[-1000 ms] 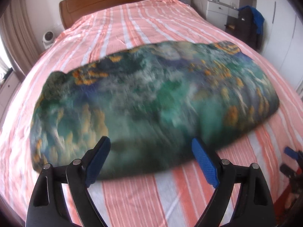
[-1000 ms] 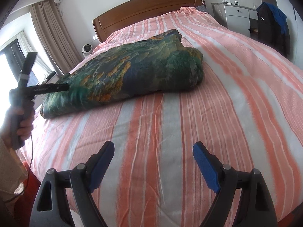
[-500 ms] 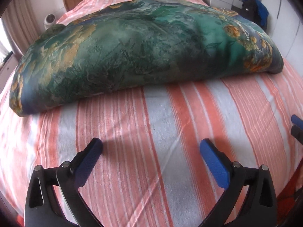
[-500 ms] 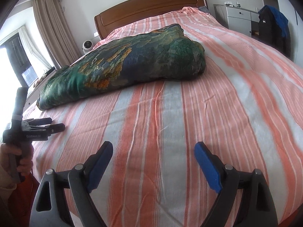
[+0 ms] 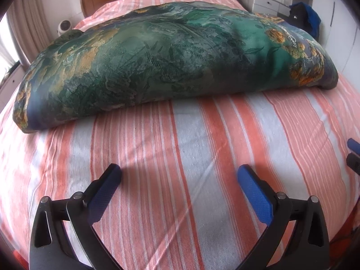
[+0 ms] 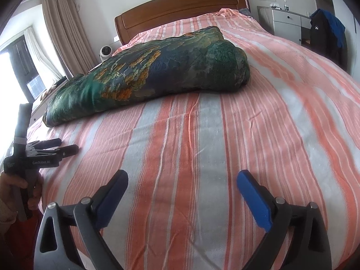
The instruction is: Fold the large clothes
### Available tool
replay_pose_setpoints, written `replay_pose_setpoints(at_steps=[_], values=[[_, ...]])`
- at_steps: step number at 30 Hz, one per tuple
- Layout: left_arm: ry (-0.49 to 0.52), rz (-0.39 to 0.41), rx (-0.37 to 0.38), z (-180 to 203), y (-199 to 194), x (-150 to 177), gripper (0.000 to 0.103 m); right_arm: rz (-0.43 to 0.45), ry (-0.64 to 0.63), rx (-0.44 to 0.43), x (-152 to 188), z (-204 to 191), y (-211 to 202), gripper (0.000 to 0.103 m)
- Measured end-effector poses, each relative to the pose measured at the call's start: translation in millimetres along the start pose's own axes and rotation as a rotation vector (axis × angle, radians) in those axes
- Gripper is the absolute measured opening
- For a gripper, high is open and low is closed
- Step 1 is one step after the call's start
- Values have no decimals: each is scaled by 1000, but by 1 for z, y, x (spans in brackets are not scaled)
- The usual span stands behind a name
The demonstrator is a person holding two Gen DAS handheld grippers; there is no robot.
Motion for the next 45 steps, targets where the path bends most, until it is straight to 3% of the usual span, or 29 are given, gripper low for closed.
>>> replay_pose_setpoints(at_steps=[6, 45], values=[[4, 22, -4, -1, -1, 1, 103, 0, -42, 9, 3, -6, 4, 103], [14, -15, 15, 1, 1, -1, 103, 1, -73, 26, 7, -9, 6, 103]])
Point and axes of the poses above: each gripper's, at about its wrist camera, not at the fingertips, and y roughly the way its jaws point, z to its right, x to its underside, the point moved 6 cm from there along y, roughly the way its jaws point, and after that the axes turned 13 degrees about z, right-handed, at the moved point
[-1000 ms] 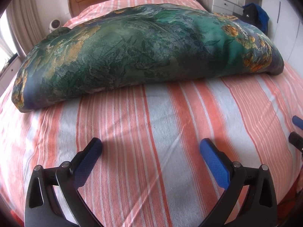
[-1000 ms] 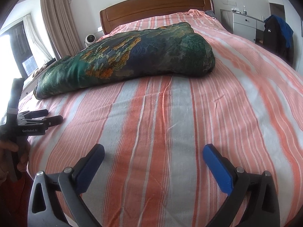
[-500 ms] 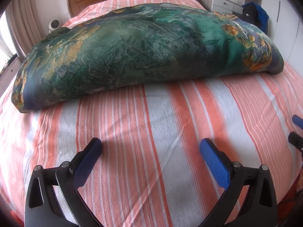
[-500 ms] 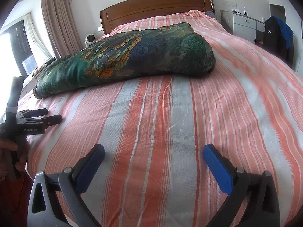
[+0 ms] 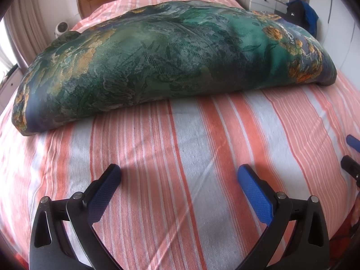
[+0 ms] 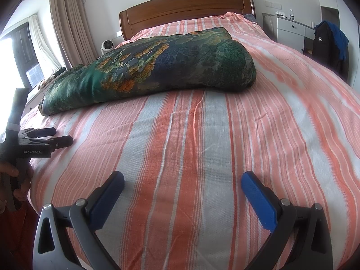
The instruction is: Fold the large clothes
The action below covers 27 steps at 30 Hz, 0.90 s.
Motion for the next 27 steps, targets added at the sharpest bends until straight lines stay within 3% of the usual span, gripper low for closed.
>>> replay_pose_setpoints(at_steps=[7, 10, 16, 22, 27], values=[[49, -77, 81, -2, -21, -14, 103, 1, 6, -6, 0, -1, 0, 103], [106, -20, 137, -1, -53, -32, 103, 3, 17, -12, -1, 1, 0, 103], [198, 99, 143, -4, -81, -102, 103, 4, 19, -11, -2, 1, 0, 103], [173, 144, 94, 1, -33, -192, 103, 5, 30, -20, -2, 2, -1, 103], [94, 62, 83, 7, 29, -227, 103, 2, 14, -11, -1, 1, 0, 103]])
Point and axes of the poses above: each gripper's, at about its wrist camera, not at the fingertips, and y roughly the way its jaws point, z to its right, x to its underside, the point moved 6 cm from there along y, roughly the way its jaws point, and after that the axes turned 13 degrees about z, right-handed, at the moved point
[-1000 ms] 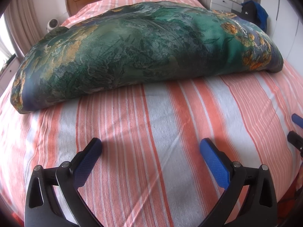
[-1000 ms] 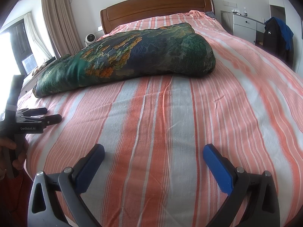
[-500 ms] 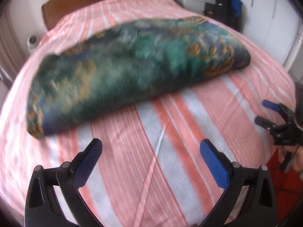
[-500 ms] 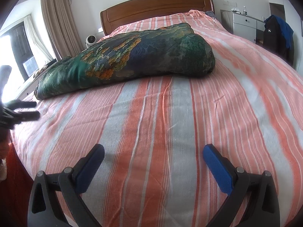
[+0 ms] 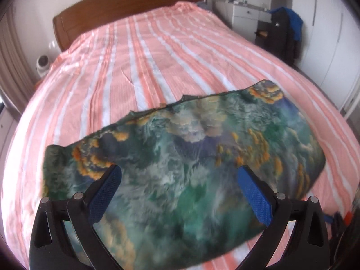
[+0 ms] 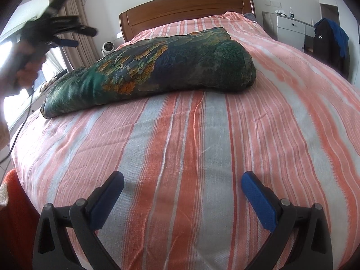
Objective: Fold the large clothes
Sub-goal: 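Move both grippers toward the green patterned jacket bundle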
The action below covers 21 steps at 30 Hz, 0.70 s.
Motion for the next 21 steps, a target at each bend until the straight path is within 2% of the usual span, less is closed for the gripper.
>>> replay_pose_setpoints(at_steps=[3, 5, 10, 14, 17, 21], values=[[57, -55, -41, 7, 21, 15, 103, 0, 4, -3, 0, 0, -1, 103], [100, -77, -35, 15, 21, 33, 103, 1, 10, -10, 0, 0, -1, 103], [245, -111, 37, 42, -16, 87, 103, 4, 26, -24, -2, 2, -2, 103], [347, -128, 148, 69, -50, 114, 103, 4, 27, -24, -2, 3, -2, 103], [339, -124, 204, 78, -69, 117, 103, 6, 37, -29, -3, 5, -1, 103], [261, -91, 223, 76, -82, 102, 103, 5, 30, -25, -3, 5, -1, 103]])
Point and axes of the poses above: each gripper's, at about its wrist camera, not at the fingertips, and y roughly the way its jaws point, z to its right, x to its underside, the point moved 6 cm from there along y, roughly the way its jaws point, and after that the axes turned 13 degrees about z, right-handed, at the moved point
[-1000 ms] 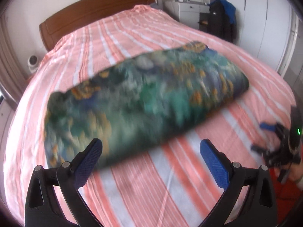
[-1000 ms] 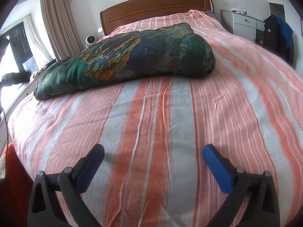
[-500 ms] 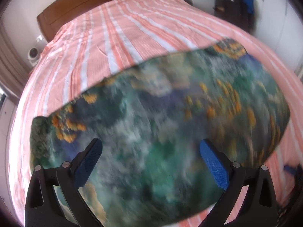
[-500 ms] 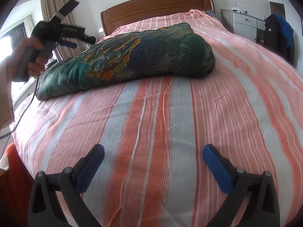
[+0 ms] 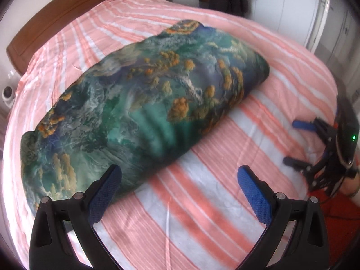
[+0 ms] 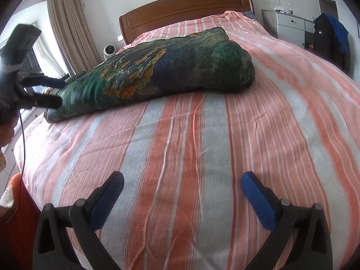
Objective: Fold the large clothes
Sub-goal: 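Move both grippers toward the green patterned jacket bundle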
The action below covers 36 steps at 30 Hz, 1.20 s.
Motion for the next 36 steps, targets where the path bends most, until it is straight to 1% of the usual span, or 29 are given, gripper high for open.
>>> replay_pose_setpoints(at_steps=[3, 7, 11, 16, 23, 28, 29, 31, 32, 33, 35, 36], values=[[-36, 27, -22, -8, -7, -5, 103, -1, -7, 4, 1, -1, 0, 103], [-74, 23, -40, -19, -1, -9, 103, -1, -5, 1, 1, -2, -1, 103], [-85, 10, -45, -22, 2, -5, 103, -1, -5, 1, 1, -1, -1, 103], [-74, -3, -58, -23, 3, 0, 103, 0, -4, 1, 1, -1, -1, 103], [-97, 20, -81, -33, 1, -5, 103, 0, -5, 2, 1, -1, -1, 103], [-146, 39, -112, -47, 0, -14, 103, -3, 12, -4, -1, -1, -3, 103], [-164, 48, -111, -49, 0, -18, 103, 2, 46, -16, -5, 2, -5, 103], [-202, 70, -94, -52, 3, -26, 103, 41, 197, -52, -21, 17, -10, 103], [-220, 88, -74, -51, 6, -33, 103, 70, 295, -69, -32, 29, -11, 103], [-227, 101, -61, -49, 9, -37, 103, 89, 365, -78, -40, 39, -8, 103], [-222, 111, -34, -42, 24, -45, 103, 108, 539, -92, -57, 63, 6, 103], [-216, 101, -21, -40, 34, -45, 103, 120, 626, -112, -66, 74, 16, 103]])
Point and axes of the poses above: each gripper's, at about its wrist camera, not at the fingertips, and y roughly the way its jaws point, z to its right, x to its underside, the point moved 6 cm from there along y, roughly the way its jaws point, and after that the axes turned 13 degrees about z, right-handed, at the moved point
